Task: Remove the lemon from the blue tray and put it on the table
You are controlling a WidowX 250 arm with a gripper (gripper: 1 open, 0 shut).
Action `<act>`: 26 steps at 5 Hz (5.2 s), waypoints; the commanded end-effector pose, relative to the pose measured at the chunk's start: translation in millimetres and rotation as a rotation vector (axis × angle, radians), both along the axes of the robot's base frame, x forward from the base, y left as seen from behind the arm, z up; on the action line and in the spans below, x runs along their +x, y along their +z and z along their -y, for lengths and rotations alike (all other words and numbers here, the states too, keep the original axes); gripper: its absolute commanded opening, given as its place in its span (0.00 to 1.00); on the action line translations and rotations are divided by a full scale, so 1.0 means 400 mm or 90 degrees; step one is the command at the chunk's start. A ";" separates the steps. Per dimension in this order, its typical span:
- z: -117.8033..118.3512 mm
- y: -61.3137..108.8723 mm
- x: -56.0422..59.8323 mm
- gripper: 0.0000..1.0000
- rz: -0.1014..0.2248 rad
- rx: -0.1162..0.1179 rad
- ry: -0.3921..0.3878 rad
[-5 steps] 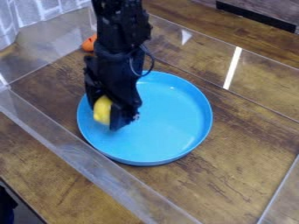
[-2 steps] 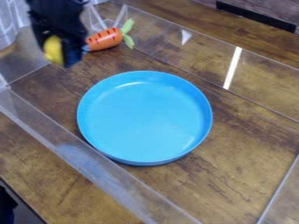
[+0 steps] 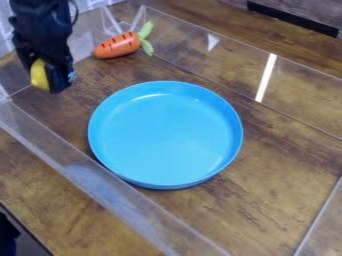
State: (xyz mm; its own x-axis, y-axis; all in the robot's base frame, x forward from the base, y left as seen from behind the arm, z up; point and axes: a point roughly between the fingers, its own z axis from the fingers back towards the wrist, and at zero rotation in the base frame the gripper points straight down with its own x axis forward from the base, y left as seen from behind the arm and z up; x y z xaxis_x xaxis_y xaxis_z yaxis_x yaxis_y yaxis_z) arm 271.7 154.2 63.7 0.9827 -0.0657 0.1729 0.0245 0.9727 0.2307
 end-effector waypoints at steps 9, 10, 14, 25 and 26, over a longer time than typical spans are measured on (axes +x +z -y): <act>0.074 0.088 0.087 0.00 0.099 0.052 -0.018; 0.079 0.045 0.099 0.00 0.091 0.055 -0.040; -0.008 0.068 0.111 0.00 0.081 0.091 -0.041; -0.063 0.196 0.204 1.00 0.110 0.059 -0.102; -0.096 0.193 0.224 1.00 0.108 0.049 -0.072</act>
